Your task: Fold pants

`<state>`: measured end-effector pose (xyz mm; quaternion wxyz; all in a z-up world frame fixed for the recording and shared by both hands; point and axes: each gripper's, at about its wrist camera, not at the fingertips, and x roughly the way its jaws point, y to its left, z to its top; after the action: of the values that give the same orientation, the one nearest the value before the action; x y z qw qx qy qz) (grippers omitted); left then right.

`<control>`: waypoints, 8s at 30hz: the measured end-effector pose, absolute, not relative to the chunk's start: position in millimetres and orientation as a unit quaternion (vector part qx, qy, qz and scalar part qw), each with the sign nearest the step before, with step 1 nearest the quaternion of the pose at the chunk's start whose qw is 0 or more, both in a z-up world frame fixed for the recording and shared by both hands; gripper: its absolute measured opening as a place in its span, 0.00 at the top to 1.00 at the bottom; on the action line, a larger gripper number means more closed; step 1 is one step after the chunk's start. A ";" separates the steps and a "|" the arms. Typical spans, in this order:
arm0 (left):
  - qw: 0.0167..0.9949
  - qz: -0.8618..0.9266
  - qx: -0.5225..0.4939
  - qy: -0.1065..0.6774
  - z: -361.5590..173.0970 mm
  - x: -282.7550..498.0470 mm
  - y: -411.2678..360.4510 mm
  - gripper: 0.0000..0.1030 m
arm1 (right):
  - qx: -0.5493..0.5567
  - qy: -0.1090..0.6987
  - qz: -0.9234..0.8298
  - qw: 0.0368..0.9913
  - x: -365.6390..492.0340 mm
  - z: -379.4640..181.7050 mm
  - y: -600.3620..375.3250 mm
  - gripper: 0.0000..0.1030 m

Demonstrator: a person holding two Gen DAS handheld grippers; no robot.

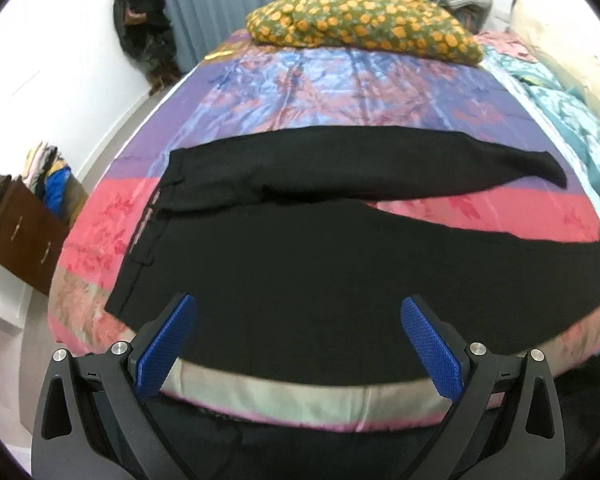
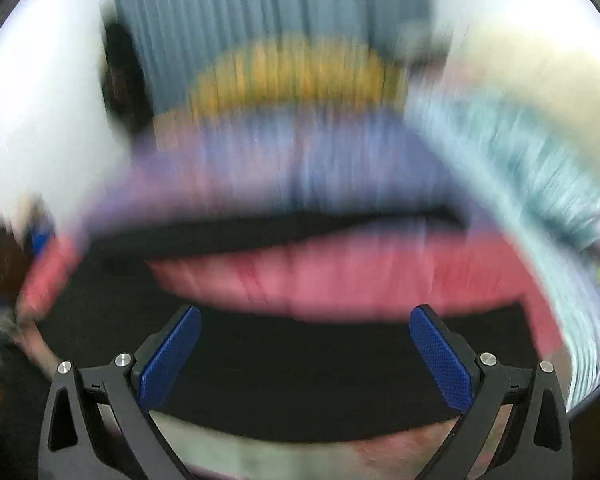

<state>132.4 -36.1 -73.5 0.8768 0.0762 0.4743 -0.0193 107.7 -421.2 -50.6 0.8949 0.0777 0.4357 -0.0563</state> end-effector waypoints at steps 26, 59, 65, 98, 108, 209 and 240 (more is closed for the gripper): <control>0.823 0.036 0.117 0.555 -158.6 184.4 -63.7 0.01 | 0.160 0.518 -0.225 0.809 367.7 -169.1 -752.6 0.04; 0.808 0.042 0.115 0.577 -168.6 183.2 -65.3 0.01 | 0.165 0.478 -0.138 0.851 357.9 -169.0 -711.6 0.90; 0.819 0.055 0.102 0.562 -157.4 177.8 -58.9 0.01 | 0.020 0.380 0.043 0.924 201.7 -50.8 -596.7 0.90; 0.820 -0.065 0.014 0.569 -146.6 203.9 -40.6 0.01 | 0.530 0.278 -0.221 0.770 23.0 -222.9 -552.8 0.96; 0.747 -0.123 -0.210 0.618 -167.9 435.6 -25.1 0.01 | 0.355 0.245 -0.111 0.895 20.7 -80.0 -538.0 0.96; 0.881 0.076 -0.006 0.467 -153.9 196.6 65.9 0.34 | 0.221 0.437 -0.179 0.853 12.5 -195.1 -566.9 0.01; 0.856 -0.042 0.099 0.505 -157.0 123.5 -65.9 0.24 | 0.233 0.416 -0.109 0.872 -19.6 -143.9 -714.7 0.13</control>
<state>123.5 -65.9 -157.0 0.8561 0.0994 0.5055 -0.0423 -19.6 -714.7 -143.9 0.8723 0.2326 0.4161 -0.1089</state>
